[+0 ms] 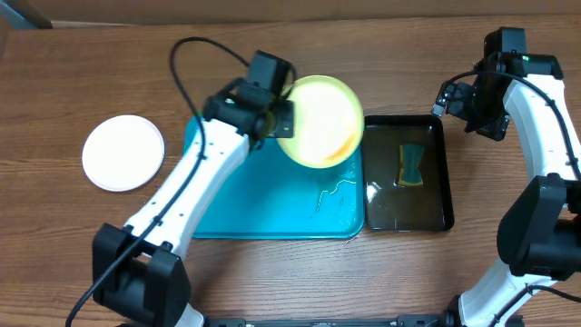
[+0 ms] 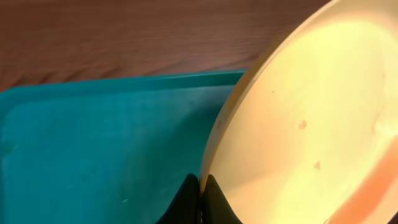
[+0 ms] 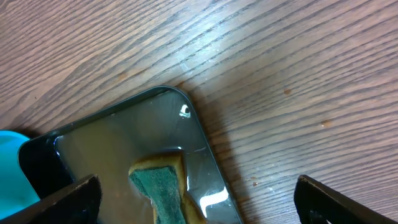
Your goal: Clean dirty plates on tray and stack at the side
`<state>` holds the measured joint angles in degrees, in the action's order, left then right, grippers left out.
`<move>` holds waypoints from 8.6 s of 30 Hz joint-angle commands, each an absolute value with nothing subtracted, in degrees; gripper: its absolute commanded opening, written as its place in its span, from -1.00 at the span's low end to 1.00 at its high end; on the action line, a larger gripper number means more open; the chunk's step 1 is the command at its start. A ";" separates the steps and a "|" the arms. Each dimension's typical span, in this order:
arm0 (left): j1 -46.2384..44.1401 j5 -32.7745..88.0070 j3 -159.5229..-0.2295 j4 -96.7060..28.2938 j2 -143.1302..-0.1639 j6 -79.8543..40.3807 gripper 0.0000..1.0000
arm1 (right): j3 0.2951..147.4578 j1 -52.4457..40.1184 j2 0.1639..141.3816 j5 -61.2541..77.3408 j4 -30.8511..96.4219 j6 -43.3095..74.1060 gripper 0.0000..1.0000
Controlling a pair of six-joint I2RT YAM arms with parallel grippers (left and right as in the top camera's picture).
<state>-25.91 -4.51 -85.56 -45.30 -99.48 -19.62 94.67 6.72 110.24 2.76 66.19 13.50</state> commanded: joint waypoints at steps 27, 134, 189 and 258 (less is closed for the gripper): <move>-57.56 -44.34 -87.15 -29.82 -98.15 -3.55 -0.92 | 95.15 6.50 109.51 2.61 66.06 13.91 1.00; 29.63 -3.46 -86.17 -63.24 -98.15 -27.31 -0.92 | 95.15 6.50 109.51 2.61 66.06 13.91 1.00; 15.62 19.94 -75.83 -47.53 -98.15 -11.77 1.00 | 95.15 6.50 109.51 2.61 66.06 13.91 1.00; 14.13 19.29 -75.83 -47.53 -98.15 -11.79 1.00 | 62.96 -4.62 11.20 -3.75 50.06 10.09 1.00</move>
<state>14.33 18.90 -75.88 -47.53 -99.37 -13.08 71.29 -5.58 14.44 -5.72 54.59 10.46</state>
